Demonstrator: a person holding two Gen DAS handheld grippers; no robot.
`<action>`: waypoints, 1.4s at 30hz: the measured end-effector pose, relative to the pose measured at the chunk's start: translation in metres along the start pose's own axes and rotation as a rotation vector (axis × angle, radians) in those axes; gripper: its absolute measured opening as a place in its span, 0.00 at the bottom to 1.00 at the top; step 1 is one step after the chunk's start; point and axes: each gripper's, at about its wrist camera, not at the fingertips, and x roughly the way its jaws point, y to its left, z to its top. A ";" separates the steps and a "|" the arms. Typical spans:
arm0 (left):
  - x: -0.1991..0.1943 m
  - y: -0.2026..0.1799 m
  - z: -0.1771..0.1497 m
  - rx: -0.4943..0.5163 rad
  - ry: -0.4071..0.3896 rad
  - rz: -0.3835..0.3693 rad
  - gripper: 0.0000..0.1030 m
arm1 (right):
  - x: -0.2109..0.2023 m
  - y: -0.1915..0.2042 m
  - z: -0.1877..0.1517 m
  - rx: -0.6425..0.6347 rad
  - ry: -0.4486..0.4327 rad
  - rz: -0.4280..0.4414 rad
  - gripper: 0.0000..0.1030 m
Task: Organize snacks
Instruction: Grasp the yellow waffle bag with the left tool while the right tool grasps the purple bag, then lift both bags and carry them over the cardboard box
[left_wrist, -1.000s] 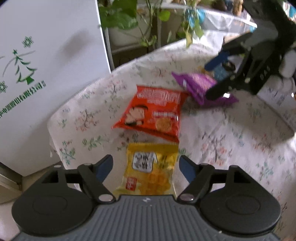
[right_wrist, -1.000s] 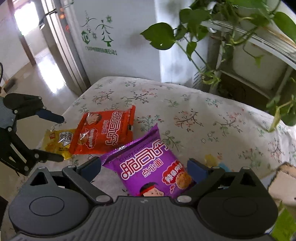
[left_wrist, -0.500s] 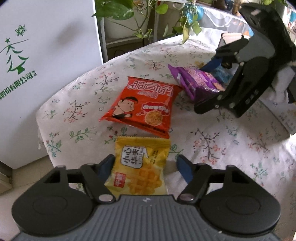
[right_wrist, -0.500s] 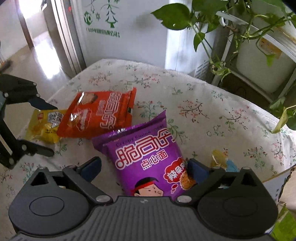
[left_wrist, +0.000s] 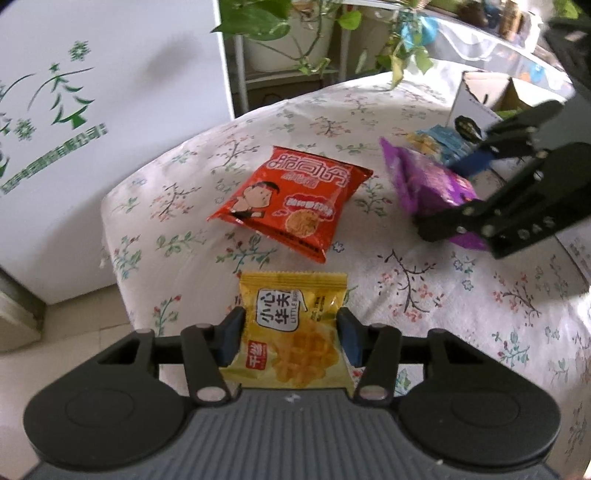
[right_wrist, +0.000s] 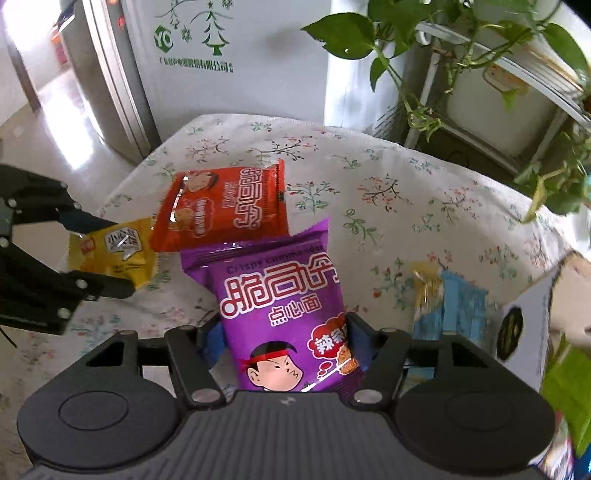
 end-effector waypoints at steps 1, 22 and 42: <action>-0.001 -0.001 -0.001 -0.016 0.004 0.008 0.51 | -0.003 0.000 -0.002 0.022 0.004 0.006 0.69; -0.049 -0.029 -0.007 -0.230 -0.080 0.030 0.50 | -0.044 -0.002 -0.033 0.295 -0.018 0.052 0.60; -0.065 -0.035 0.006 -0.306 -0.143 0.085 0.50 | -0.065 0.008 -0.024 0.293 -0.096 0.049 0.60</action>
